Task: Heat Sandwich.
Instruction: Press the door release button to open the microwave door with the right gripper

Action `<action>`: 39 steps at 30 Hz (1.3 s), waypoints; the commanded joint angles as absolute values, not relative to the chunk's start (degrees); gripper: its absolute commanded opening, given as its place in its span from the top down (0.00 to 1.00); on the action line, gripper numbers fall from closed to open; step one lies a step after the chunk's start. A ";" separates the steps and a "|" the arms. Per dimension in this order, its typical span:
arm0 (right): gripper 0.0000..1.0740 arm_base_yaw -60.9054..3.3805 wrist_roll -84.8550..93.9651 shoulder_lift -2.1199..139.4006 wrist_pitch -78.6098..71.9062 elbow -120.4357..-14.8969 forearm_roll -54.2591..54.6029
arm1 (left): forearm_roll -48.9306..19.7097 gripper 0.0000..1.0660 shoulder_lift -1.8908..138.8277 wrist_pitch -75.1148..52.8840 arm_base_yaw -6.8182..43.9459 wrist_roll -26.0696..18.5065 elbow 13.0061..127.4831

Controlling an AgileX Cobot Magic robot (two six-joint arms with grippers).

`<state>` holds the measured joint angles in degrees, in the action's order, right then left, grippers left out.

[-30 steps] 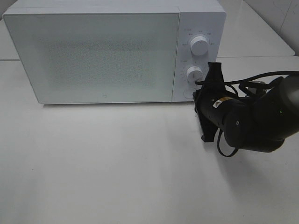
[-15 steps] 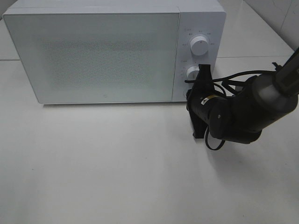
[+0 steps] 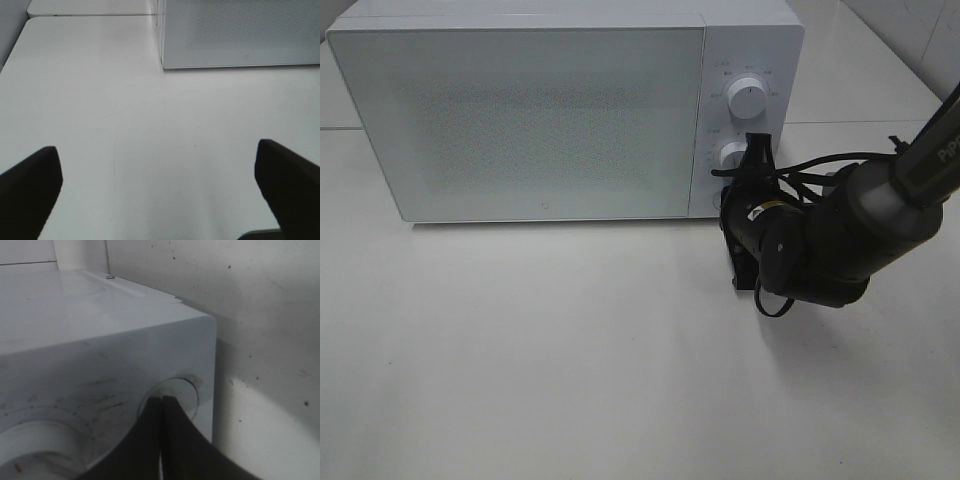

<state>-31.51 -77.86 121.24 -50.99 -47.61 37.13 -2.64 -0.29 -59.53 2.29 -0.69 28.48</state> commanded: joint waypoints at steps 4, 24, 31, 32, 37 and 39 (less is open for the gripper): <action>0.99 -31.28 -77.06 121.41 -52.02 -48.36 37.99 | -2.98 0.02 -1.49 -58.84 2.12 -0.80 28.25; 1.00 -31.28 -77.41 122.04 -54.72 -49.45 36.73 | -2.98 0.02 -1.49 -58.84 2.12 -0.80 28.25; 1.00 -31.28 -77.46 123.01 -55.06 -50.42 36.90 | -2.98 0.02 -1.49 -58.84 2.12 -0.80 28.25; 1.00 -31.28 -77.46 123.01 -55.06 -50.42 36.90 | -2.98 0.02 -1.49 -58.84 2.12 -0.80 28.25; 1.00 -29.74 -75.23 124.56 -60.73 -53.63 36.78 | -2.98 0.02 -1.49 -58.84 2.12 -0.80 28.25; 1.00 -29.16 -74.71 124.56 -60.96 -54.26 36.78 | -2.98 0.02 -1.49 -58.84 2.12 -0.80 28.25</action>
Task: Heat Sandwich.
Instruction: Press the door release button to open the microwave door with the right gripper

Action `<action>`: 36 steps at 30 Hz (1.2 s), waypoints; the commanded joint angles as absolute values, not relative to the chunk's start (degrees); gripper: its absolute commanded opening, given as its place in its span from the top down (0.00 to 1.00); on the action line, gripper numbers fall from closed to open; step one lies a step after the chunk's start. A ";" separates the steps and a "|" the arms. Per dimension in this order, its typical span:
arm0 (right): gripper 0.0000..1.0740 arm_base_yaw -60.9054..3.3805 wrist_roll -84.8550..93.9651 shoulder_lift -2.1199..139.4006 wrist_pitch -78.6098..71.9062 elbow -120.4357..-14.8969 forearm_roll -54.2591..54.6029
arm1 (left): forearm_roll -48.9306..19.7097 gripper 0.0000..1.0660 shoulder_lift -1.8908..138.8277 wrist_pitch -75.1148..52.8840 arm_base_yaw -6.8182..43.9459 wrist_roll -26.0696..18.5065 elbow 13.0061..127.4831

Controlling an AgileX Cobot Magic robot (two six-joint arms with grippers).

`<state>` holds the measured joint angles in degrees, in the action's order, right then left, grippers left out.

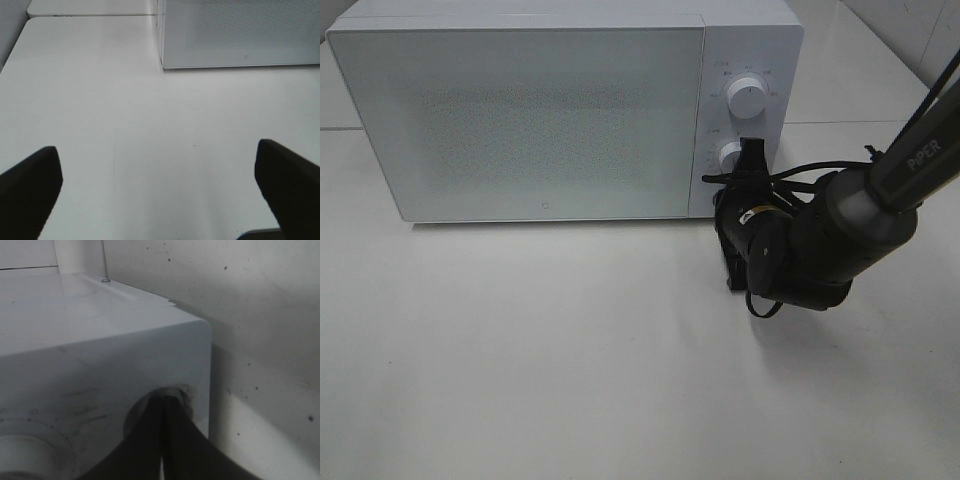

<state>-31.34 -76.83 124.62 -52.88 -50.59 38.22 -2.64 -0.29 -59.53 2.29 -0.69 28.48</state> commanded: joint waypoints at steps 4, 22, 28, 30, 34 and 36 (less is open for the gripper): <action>1.00 -27.96 -72.25 124.56 -63.94 -56.09 37.64 | -2.98 0.02 -1.49 -58.84 2.12 -0.80 28.25; 1.00 -27.96 -70.59 124.73 -64.63 -57.47 38.45 | -2.98 0.02 -1.49 -58.84 2.12 -0.80 28.25; 1.00 -27.96 -70.53 124.73 -62.74 -57.41 38.45 | -2.98 0.02 -1.49 -58.84 2.12 -0.80 28.25; 1.00 -27.96 -70.53 124.73 -62.34 -57.41 38.45 | -2.98 0.02 -1.49 -58.84 2.12 -0.80 28.25; 1.00 -27.96 -70.53 124.73 -61.99 -57.41 38.45 | -2.98 0.02 -1.49 -58.84 2.12 -0.80 28.25; 1.00 -27.96 -70.53 124.73 -61.54 -57.41 38.45 | -2.98 0.02 -1.49 -58.84 2.12 -0.80 28.25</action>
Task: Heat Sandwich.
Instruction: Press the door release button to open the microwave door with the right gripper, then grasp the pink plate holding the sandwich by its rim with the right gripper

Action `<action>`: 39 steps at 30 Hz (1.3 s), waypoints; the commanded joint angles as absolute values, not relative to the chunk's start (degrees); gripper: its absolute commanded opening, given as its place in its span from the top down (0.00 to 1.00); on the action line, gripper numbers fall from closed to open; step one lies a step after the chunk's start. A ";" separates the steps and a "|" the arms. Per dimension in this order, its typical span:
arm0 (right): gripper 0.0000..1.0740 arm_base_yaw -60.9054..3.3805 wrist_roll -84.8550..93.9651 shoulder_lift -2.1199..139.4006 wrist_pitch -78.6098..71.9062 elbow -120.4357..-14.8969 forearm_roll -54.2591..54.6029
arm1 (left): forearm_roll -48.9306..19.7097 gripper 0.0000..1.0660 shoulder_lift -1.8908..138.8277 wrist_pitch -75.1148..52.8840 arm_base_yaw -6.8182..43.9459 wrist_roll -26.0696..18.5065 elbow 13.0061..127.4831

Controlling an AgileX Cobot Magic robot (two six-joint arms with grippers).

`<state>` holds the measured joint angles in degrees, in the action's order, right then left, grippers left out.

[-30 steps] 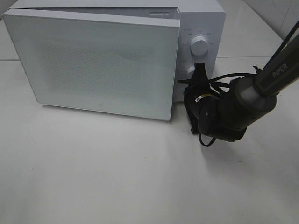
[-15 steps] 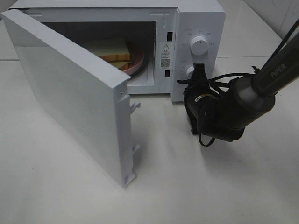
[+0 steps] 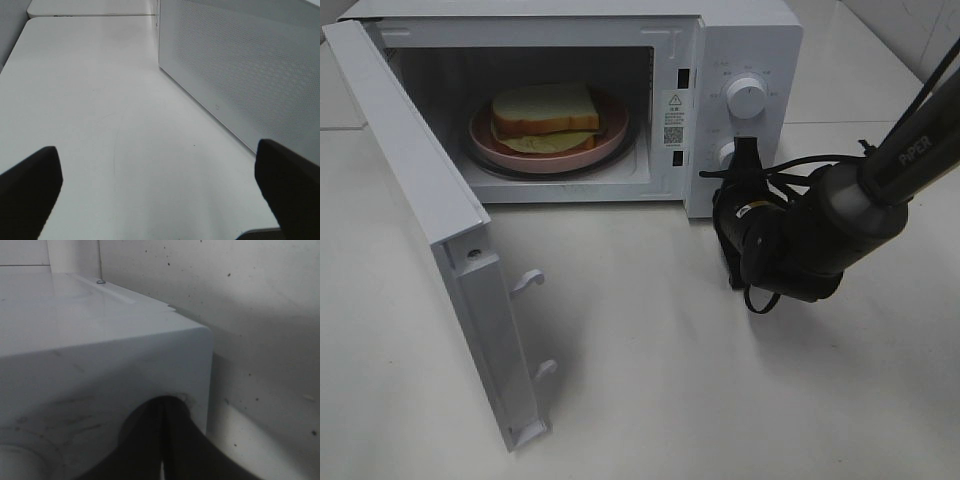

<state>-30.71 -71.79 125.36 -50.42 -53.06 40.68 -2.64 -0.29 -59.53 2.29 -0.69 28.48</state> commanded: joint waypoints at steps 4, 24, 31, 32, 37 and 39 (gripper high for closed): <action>1.00 -27.96 -70.53 124.73 -60.62 -57.41 38.45 | -2.98 0.02 -1.49 -58.84 2.12 -0.80 28.25; 1.00 -28.65 -65.66 116.60 -38.85 -48.59 36.84 | -2.98 0.02 -1.49 -58.84 2.12 -0.80 28.25; 0.99 -28.59 -54.09 110.12 -25.61 -45.49 36.67 | -2.98 0.02 -1.49 -58.84 2.12 -0.80 28.25; 0.99 -28.59 -52.20 109.15 -23.38 -45.38 36.67 | -2.98 0.02 -1.49 -58.84 2.12 -0.80 28.25; 0.99 -27.96 -42.74 105.83 -13.81 -45.38 36.27 | -2.98 0.02 -1.49 -58.84 2.12 -0.80 28.25; 0.99 -27.79 -37.76 104.28 -8.37 -45.38 36.27 | -2.98 0.02 -1.49 -58.84 2.12 -0.80 28.25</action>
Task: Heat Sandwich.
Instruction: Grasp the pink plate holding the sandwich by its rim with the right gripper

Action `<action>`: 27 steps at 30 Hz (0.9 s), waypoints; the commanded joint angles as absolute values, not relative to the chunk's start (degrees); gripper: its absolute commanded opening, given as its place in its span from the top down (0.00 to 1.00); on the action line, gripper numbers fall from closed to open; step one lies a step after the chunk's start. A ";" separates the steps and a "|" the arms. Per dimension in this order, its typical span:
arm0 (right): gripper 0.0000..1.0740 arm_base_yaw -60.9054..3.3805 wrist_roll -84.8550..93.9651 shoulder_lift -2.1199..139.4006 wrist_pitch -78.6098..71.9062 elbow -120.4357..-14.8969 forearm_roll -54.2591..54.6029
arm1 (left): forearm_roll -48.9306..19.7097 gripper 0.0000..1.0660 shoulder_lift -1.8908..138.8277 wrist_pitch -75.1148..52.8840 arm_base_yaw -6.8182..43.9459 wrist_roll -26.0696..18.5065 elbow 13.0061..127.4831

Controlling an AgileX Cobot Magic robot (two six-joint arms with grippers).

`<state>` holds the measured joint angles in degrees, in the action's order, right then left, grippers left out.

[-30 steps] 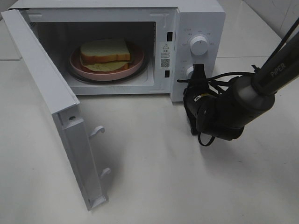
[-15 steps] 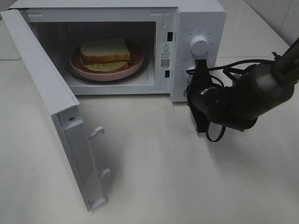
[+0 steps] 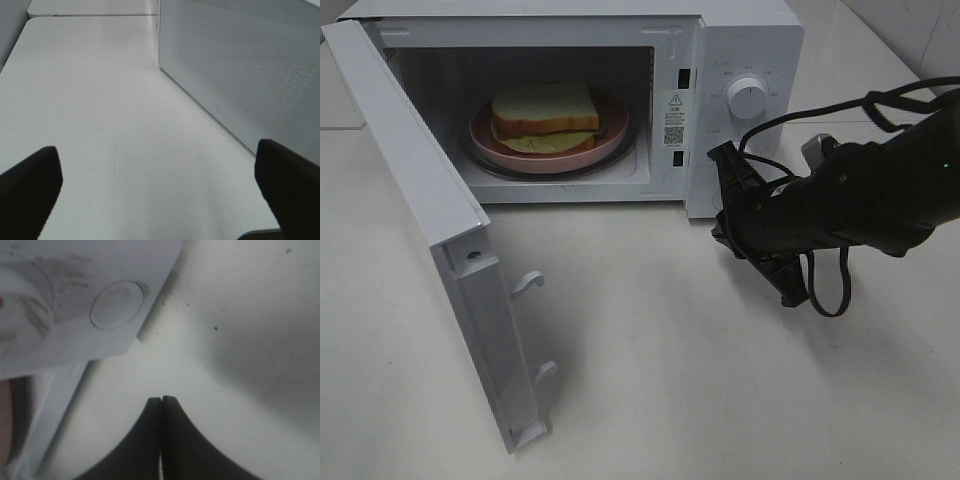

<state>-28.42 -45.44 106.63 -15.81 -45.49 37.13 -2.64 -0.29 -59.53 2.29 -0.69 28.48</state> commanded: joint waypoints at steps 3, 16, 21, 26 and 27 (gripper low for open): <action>0.98 -27.27 -30.25 102.04 -1.43 -45.49 36.27 | -2.98 0.02 -1.49 -58.84 2.12 -0.80 28.25; 0.95 -27.27 -3.38 98.89 25.38 -51.45 35.75 | -2.98 0.02 -1.49 -58.84 2.12 -0.80 28.25; 0.94 -27.27 2.86 98.89 32.20 -54.60 31.11 | -2.98 0.02 -1.49 -58.84 2.12 -0.80 28.25; 0.93 -27.27 10.71 98.89 40.34 -58.27 25.15 | -2.98 0.02 -1.49 -58.84 2.12 -0.80 28.25; 0.93 -27.27 10.71 98.89 40.34 -58.27 25.15 | -2.98 0.02 -1.49 -58.84 2.12 -0.80 28.25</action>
<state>-27.50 8.71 99.29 38.27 -57.81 26.47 -2.64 -0.29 -59.53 2.29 -0.69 28.48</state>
